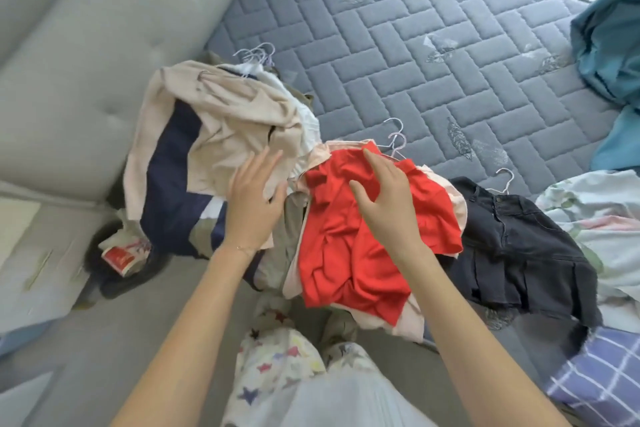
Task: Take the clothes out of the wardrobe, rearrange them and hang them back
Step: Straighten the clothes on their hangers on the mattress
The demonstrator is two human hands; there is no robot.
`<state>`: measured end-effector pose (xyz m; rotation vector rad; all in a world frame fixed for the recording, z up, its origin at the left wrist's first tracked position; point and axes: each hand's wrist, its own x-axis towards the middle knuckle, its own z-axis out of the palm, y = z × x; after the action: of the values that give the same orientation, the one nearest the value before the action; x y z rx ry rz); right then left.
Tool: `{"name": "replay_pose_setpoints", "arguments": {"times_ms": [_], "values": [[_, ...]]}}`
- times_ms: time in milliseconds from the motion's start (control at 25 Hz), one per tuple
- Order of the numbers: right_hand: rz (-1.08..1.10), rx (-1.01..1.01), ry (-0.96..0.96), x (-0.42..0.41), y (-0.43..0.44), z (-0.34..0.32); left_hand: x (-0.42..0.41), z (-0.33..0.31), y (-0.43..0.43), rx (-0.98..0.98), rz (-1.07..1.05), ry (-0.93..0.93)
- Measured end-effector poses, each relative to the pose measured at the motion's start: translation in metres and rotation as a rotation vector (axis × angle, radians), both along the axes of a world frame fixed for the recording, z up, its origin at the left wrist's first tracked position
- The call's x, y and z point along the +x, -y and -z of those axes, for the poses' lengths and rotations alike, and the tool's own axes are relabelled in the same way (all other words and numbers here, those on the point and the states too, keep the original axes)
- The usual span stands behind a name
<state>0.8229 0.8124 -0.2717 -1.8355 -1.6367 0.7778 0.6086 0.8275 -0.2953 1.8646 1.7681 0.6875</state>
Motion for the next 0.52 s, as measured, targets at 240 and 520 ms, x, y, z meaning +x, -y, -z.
{"name": "replay_pose_setpoints", "arguments": {"times_ms": [240, 520], "values": [[-0.106, 0.065, -0.018, -0.089, 0.024, -0.029, -0.097, -0.031, 0.020, 0.027, -0.094, -0.015], [0.090, 0.052, -0.028, -0.213, -0.037, -0.006, -0.242, -0.018, -0.054, -0.069, -0.004, -0.033]]}}
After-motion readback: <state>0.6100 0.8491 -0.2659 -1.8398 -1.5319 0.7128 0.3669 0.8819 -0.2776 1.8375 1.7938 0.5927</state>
